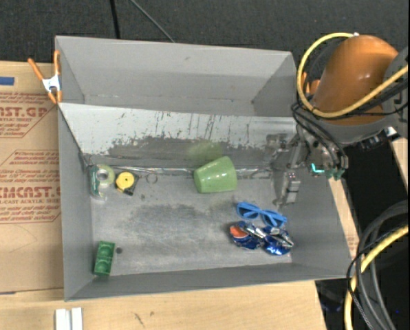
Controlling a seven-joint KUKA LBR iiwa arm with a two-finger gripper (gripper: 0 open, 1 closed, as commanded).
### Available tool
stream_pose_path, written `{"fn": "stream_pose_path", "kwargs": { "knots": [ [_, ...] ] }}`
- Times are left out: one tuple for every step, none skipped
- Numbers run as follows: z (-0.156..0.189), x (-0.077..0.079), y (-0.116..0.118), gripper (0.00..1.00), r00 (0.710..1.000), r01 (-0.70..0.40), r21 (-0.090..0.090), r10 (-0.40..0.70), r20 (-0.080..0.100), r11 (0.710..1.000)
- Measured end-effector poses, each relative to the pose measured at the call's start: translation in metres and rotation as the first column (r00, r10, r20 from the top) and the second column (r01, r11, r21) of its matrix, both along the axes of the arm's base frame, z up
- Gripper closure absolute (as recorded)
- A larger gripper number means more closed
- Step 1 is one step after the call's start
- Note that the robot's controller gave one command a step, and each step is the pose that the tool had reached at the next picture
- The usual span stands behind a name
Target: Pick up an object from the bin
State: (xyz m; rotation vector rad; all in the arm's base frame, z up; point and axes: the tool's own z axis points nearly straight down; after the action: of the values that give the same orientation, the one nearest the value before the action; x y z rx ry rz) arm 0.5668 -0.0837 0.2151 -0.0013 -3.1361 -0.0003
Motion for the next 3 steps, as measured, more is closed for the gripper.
{"fn": "stream_pose_path", "kwargs": {
  "knots": [
    [-0.148, -0.044, -0.044, 0.00, 0.992, 0.126, 0.005, -0.126, -0.007, 0.992],
    [-0.115, -0.061, -0.017, 0.00, 0.964, 0.267, 0.002, -0.267, 0.006, 0.964],
    [-0.116, -0.055, -0.012, 0.00, 0.719, 0.695, 0.000, -0.695, 0.006, 0.719]
  ]
}}
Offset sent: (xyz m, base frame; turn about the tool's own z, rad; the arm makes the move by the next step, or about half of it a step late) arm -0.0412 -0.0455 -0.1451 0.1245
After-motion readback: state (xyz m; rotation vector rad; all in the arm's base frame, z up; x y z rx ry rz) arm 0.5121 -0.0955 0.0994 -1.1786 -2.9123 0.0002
